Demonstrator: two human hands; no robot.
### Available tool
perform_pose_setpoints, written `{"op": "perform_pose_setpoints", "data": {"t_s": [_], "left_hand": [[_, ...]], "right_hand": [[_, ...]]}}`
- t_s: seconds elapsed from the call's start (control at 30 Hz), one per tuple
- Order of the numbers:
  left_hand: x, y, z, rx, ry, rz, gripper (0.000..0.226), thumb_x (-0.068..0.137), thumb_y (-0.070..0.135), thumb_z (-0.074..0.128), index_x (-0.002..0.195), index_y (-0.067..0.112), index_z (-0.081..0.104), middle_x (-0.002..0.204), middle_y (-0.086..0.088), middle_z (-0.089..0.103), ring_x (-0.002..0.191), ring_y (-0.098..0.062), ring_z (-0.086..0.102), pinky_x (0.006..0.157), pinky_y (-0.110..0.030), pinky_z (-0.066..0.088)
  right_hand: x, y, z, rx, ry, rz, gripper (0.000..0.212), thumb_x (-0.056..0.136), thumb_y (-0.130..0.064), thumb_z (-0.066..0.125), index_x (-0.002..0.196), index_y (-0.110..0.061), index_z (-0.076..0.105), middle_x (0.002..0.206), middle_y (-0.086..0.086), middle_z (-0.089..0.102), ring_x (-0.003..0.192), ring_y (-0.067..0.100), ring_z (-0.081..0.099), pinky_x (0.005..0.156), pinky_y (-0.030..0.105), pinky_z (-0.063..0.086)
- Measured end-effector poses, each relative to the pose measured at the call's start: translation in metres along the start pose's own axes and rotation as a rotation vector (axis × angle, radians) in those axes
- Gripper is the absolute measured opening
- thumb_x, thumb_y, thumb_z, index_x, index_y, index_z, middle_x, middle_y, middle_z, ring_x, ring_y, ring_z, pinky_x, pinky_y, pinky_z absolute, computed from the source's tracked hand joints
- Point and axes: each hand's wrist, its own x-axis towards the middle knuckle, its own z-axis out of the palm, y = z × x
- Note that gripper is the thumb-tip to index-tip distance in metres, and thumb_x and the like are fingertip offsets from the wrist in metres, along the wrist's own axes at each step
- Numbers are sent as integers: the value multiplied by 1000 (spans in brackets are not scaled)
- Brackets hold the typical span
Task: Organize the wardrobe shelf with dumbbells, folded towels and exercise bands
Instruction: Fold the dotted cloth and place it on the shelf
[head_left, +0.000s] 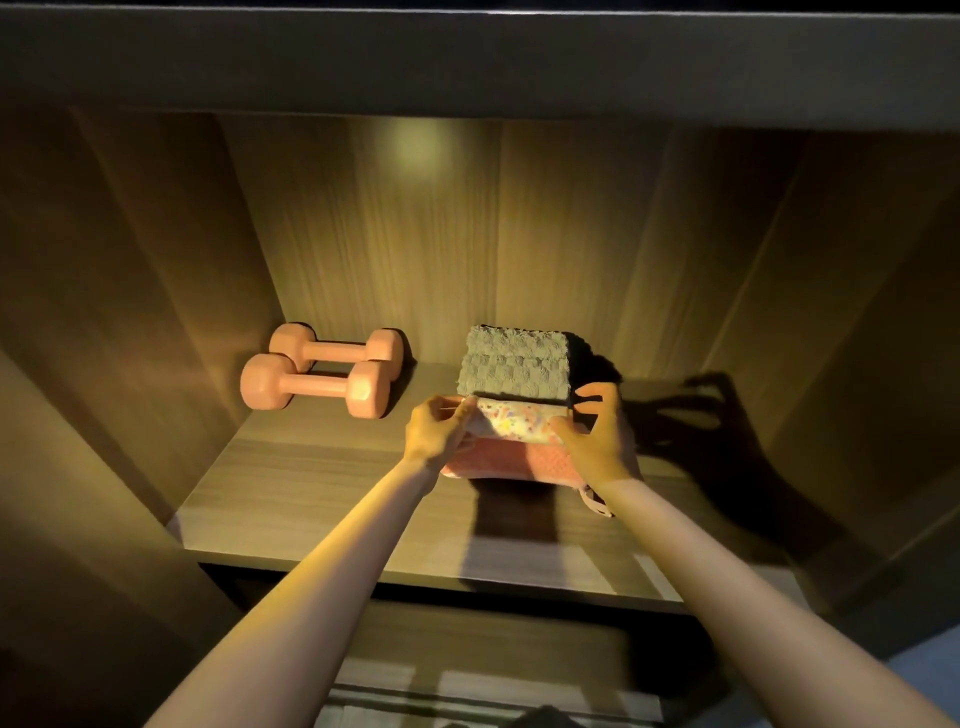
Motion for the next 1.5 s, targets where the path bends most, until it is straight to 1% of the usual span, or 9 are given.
{"op": "perform_pose_setpoints", "data": {"t_s": [0.17, 0.4, 0.53, 0.93, 1.03, 1.13, 1.2, 1.33, 1.5], "left_hand": [[11, -5, 7, 61, 20, 131, 20, 88, 22, 67, 100, 6, 64, 96, -11, 69, 81, -13, 65, 63, -17, 54], [5, -6, 10, 667, 207, 520, 18, 90, 26, 64, 107, 20, 66, 113, -4, 59, 101, -26, 54, 80, -39, 47], [-3, -11, 5, 918, 9, 807, 25, 94, 20, 56, 115, 22, 69, 113, 2, 67, 97, -24, 56, 81, -37, 44], [-26, -34, 5, 1025, -108, 603, 39, 102, 33, 37, 139, 27, 47, 150, 12, 37, 147, -13, 12, 119, -35, 3], [-30, -19, -1, 976, -204, 527, 44, 102, 41, 31, 144, 29, 38, 155, 14, 26, 147, -10, -4, 118, -37, -5], [-41, 1, -9, 976, -210, 547, 46, 102, 41, 33, 147, 31, 32, 155, 13, 24, 147, -10, -6, 119, -36, -6], [-54, 17, -11, 974, -177, 558, 47, 101, 43, 32, 147, 31, 32, 155, 13, 26, 147, -10, -3, 120, -35, -2], [-89, 43, -7, 1017, -118, 637, 51, 99, 48, 32, 148, 32, 29, 155, 12, 27, 147, -10, 4, 120, -34, 6], [-146, 62, 0, 1076, -67, 782, 54, 98, 54, 27, 148, 32, 30, 153, 7, 33, 146, -16, 15, 118, -37, 11]], "right_hand": [[10, 12, 1, -28, -46, -91, 26, 89, -9, 63, 114, -12, 55, 115, 7, 57, 97, 18, 58, 83, 37, 53], [9, 20, 2, -323, -92, -296, 26, 92, -6, 57, 115, -12, 68, 126, 1, 59, 119, 18, 49, 101, 11, 29], [4, 18, 7, -350, -255, -360, 33, 97, -5, 48, 129, -4, 57, 138, 9, 52, 118, 4, 48, 94, -5, 22], [4, 17, 0, -577, -610, -324, 48, 102, -5, 32, 145, -24, 40, 155, -11, 29, 146, 9, 14, 120, 31, 11], [8, -7, -16, -563, -543, -315, 48, 97, -2, 36, 136, -25, 53, 144, -4, 48, 128, 12, 44, 112, 30, 32], [-1, -31, -40, -595, -453, -283, 46, 97, -7, 39, 134, -28, 55, 137, -3, 53, 78, 2, 50, 71, 9, 44], [-10, -41, -57, -644, -464, -237, 34, 100, -19, 41, 127, -28, 60, 132, -5, 57, 87, 6, 58, 74, 14, 44], [-47, -59, -97, -651, -390, -163, 20, 99, -32, 47, 86, -28, 61, 72, -4, 60, 60, 7, 56, 52, 18, 40], [-100, -71, -146, -806, -272, -457, 44, 96, -28, 52, 140, -31, 45, 141, -6, 50, 131, 14, 43, 109, 38, 38]]}}
